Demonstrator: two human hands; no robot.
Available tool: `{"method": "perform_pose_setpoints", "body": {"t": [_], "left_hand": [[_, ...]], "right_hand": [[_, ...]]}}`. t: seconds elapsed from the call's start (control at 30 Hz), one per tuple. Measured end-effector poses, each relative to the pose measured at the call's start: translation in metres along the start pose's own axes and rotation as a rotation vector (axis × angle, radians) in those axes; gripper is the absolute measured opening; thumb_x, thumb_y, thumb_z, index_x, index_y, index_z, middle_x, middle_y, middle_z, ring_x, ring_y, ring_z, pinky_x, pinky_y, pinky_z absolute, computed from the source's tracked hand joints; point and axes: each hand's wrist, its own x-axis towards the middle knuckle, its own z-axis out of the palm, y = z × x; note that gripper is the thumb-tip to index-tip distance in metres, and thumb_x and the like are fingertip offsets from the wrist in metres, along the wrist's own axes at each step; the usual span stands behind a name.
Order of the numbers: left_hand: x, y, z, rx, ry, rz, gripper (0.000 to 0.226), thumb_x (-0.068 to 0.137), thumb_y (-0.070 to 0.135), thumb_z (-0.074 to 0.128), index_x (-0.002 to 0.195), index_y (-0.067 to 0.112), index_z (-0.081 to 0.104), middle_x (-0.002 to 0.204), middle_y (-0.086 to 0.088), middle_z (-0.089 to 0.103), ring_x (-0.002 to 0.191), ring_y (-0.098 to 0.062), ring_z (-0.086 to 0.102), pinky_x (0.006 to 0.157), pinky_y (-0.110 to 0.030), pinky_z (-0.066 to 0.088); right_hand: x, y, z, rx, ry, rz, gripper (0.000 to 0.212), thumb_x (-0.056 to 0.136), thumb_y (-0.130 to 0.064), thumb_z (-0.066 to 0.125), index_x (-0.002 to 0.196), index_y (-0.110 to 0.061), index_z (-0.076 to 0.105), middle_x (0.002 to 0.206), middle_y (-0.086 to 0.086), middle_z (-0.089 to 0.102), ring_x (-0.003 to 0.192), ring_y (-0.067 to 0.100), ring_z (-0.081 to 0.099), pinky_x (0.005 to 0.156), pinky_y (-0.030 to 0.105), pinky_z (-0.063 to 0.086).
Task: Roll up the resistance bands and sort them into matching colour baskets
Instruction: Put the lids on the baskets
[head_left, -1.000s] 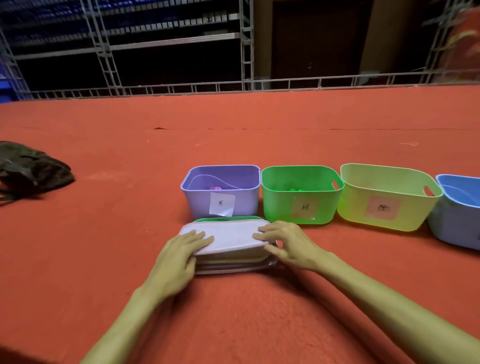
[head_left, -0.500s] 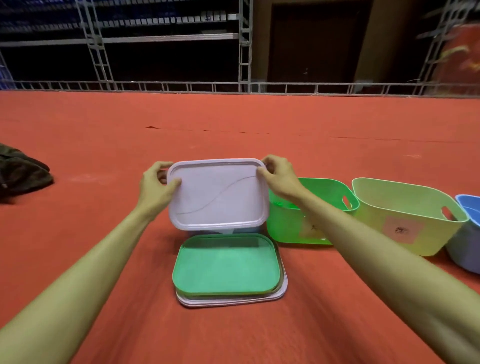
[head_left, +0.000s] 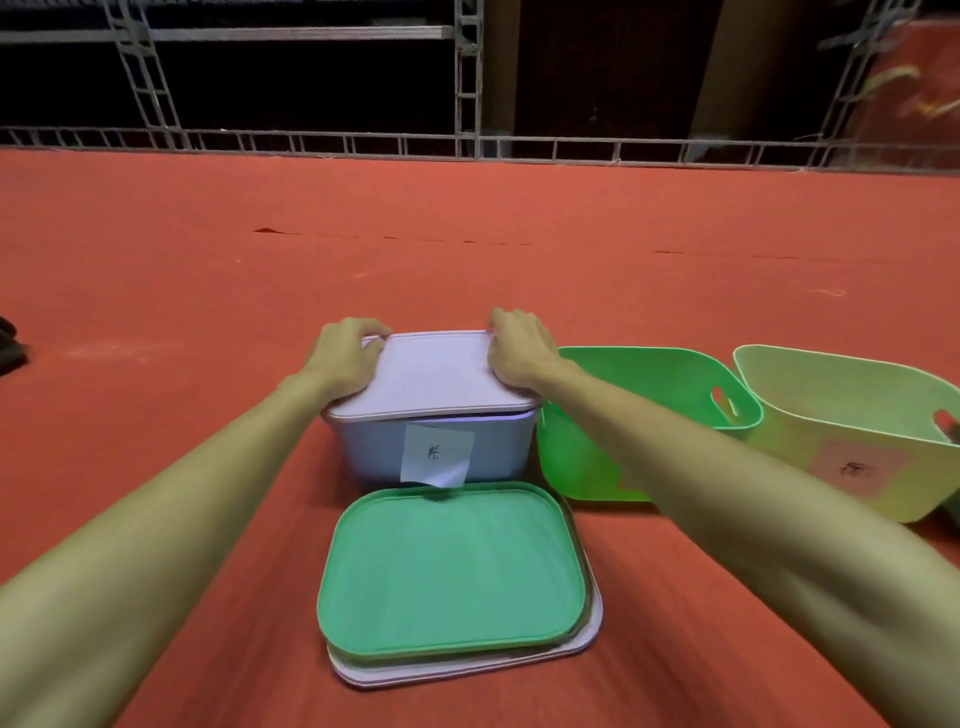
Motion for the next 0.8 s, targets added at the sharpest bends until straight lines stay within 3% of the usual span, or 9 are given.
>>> {"method": "perform_pose_setpoints", "body": {"t": [0.07,0.23,0.37,0.53,0.8], "left_hand": [[0.006,-0.001,0.002,0.037,-0.016,0.023,0.029,0.101,0.011,0.055,0.122,0.013,0.073,0.131,-0.011,0.071,0.126,-0.036,0.061,0.105,-0.040,0.043],[0.005,-0.002,0.002,0.081,-0.053,0.092,0.028,0.105,0.018,0.052,0.126,0.013,0.069,0.132,-0.011,0.069,0.123,-0.037,0.059,0.101,-0.043,0.044],[0.000,-0.004,0.000,0.109,-0.080,0.105,0.029,0.106,0.026,0.051,0.130,0.013,0.063,0.131,-0.017,0.065,0.123,-0.040,0.057,0.101,-0.046,0.043],[-0.006,0.004,-0.002,0.253,-0.175,0.052,0.043,0.106,0.045,0.042,0.137,0.015,0.050,0.129,-0.019,0.055,0.122,-0.039,0.050,0.101,-0.049,0.041],[-0.014,-0.001,-0.009,0.336,-0.229,-0.055,0.049,0.106,0.052,0.035,0.140,0.019,0.045,0.135,-0.017,0.048,0.130,-0.036,0.042,0.103,-0.052,0.037]], "right_hand": [[0.003,0.000,0.002,-0.019,-0.064,0.006,0.031,0.095,-0.012,0.039,0.121,-0.006,0.055,0.126,0.025,0.057,0.118,0.044,0.055,0.087,0.043,0.041],[-0.001,-0.002,0.005,-0.056,-0.087,0.037,0.040,0.101,-0.023,0.039,0.134,-0.003,0.045,0.136,0.025,0.052,0.125,0.045,0.052,0.101,0.049,0.041],[-0.004,-0.004,0.006,-0.088,-0.053,0.015,0.037,0.101,-0.027,0.039,0.129,-0.003,0.047,0.131,0.025,0.058,0.118,0.044,0.057,0.093,0.046,0.042],[0.001,0.002,0.006,-0.057,-0.041,0.007,0.027,0.099,-0.019,0.038,0.118,-0.008,0.054,0.122,0.026,0.062,0.107,0.046,0.058,0.078,0.043,0.038],[0.000,-0.011,0.006,0.149,-0.004,0.075,0.041,0.087,-0.002,0.048,0.122,-0.013,0.066,0.129,0.024,0.061,0.118,0.047,0.057,0.097,0.044,0.050]]}}
